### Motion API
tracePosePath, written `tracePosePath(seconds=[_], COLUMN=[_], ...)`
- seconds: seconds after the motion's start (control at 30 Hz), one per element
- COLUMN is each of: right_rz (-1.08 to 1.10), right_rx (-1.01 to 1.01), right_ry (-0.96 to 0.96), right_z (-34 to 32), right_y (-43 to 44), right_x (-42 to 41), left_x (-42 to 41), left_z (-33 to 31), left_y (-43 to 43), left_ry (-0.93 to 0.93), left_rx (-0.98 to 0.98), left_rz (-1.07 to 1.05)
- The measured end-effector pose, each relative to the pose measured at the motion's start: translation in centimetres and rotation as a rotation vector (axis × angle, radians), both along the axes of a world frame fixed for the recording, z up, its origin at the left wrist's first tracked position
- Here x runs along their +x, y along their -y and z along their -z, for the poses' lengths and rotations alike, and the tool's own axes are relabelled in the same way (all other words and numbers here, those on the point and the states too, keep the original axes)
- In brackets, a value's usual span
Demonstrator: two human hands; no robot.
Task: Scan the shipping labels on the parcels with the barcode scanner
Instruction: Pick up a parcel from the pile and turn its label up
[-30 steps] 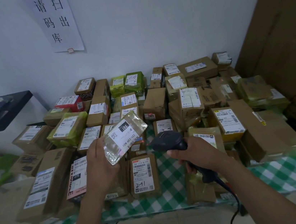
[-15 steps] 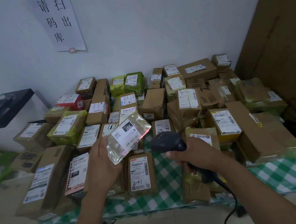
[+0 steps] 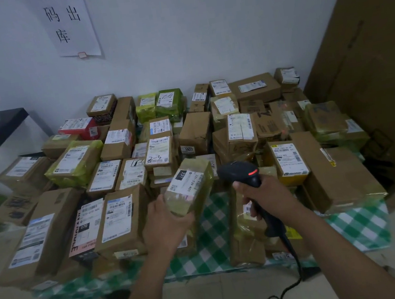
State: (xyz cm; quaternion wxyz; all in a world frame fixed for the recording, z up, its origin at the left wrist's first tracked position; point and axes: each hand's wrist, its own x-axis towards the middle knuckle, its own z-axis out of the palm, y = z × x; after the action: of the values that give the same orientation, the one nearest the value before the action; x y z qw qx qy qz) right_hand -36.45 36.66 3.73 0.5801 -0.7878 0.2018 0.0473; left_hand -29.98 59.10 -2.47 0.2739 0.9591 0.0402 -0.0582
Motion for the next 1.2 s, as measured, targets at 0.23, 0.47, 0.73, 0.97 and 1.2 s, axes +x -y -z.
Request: tracePosePath(seconds=[0.23,0.47,0.73,0.97,1.2], right_rz=[0.229,0.215,0.279,0.465,0.415], right_rx=[0.062,-0.062,-0.040,-0.092,0.050], right_ry=[-0.044,-0.140,-0.152,-0.110,-0.139], right_z=[3.5,6.2,7.1,7.9,7.2], right_y=[2.2,3.5,4.8,5.8,5.5], right_x=[-0.1,-1.3,-1.2,-0.2,0.3], left_x=[-2.5,-2.7,-2.0,-0.9,-1.6], left_z=[4.9,7.5,10.6,5.8,5.3], left_y=[4.1,8.0,7.5,10.4,11.8], left_ry=[-0.127,-0.078,-0.187,-0.128,-0.526], left_rx=[-0.044,-0.066,0.032,-0.335,-0.650], left_rz=[-0.018,-0.004,0.192,0.284,0.373])
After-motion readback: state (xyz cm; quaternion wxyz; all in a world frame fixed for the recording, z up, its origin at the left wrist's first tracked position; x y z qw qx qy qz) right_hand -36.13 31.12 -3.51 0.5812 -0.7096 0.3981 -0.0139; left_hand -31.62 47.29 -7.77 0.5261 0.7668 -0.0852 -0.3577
